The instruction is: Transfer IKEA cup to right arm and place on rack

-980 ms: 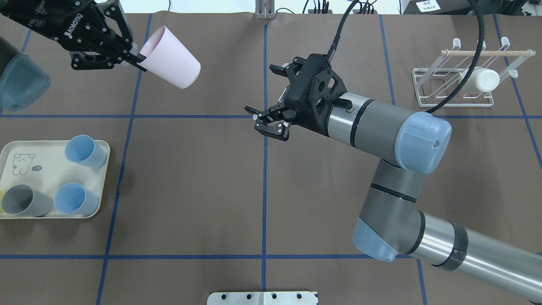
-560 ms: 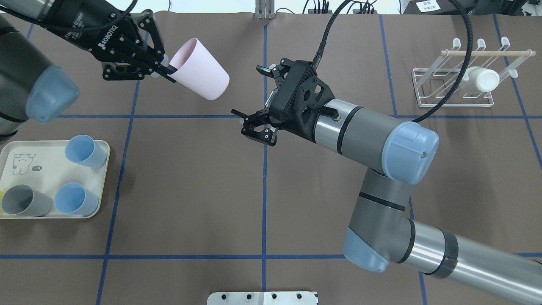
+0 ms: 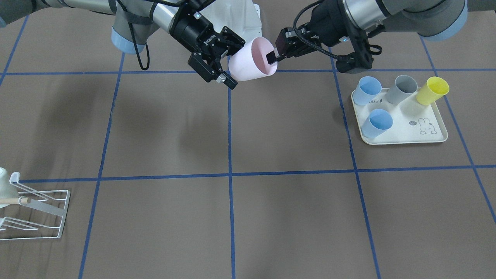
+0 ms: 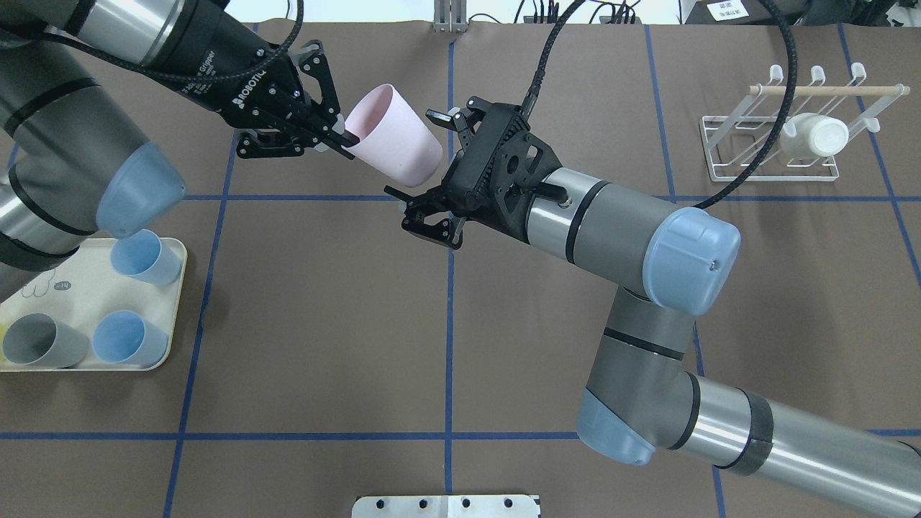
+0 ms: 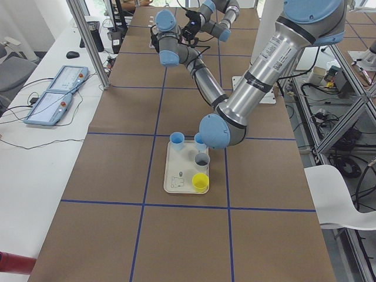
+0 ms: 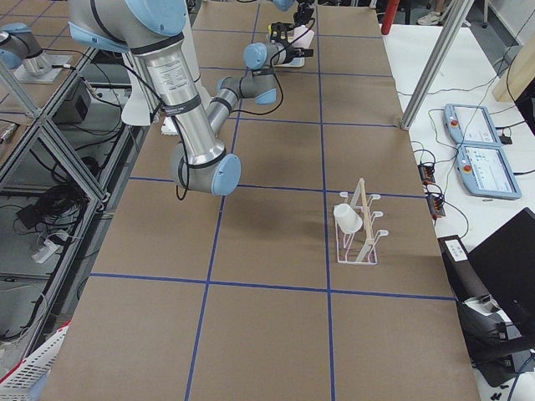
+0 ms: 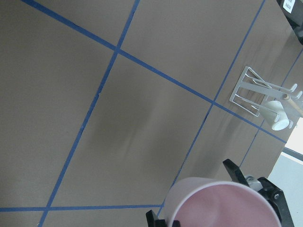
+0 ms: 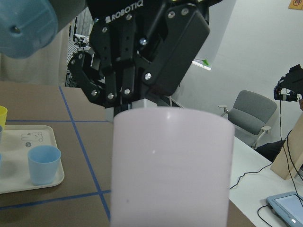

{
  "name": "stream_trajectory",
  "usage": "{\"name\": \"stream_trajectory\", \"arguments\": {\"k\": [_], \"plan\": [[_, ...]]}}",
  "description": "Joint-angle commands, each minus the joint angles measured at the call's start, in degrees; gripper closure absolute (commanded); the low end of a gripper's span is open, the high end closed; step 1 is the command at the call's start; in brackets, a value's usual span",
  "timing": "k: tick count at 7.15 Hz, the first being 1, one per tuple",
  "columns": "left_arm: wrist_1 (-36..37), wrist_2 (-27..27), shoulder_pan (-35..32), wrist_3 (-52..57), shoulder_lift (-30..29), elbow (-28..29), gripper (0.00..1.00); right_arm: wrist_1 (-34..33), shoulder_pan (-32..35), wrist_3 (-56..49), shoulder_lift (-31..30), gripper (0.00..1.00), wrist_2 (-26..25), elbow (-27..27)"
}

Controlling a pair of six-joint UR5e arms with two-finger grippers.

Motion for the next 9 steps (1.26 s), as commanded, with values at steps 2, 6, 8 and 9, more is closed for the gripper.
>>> {"name": "stream_trajectory", "arguments": {"k": [2,6,8,9], "plan": [[0.08,0.23,0.71,0.05,-0.22,0.17,1.00,-0.04,0.08,-0.28,-0.04,0.10,-0.01,0.15],[0.00,0.23,0.71,0.06,-0.22,0.18,1.00,-0.04,-0.61,-1.42,-0.30,0.41,-2.98,0.42],[0.00,0.75,0.80,0.14,-0.83,0.35,0.16,-0.13,-1.32,-1.51,-0.83,0.45,-4.05,0.42],[0.00,1.62,0.80,0.23,-1.62,0.26,0.00,-0.13,-1.41,-1.51,-0.83,0.46,-4.05,0.42]]}}
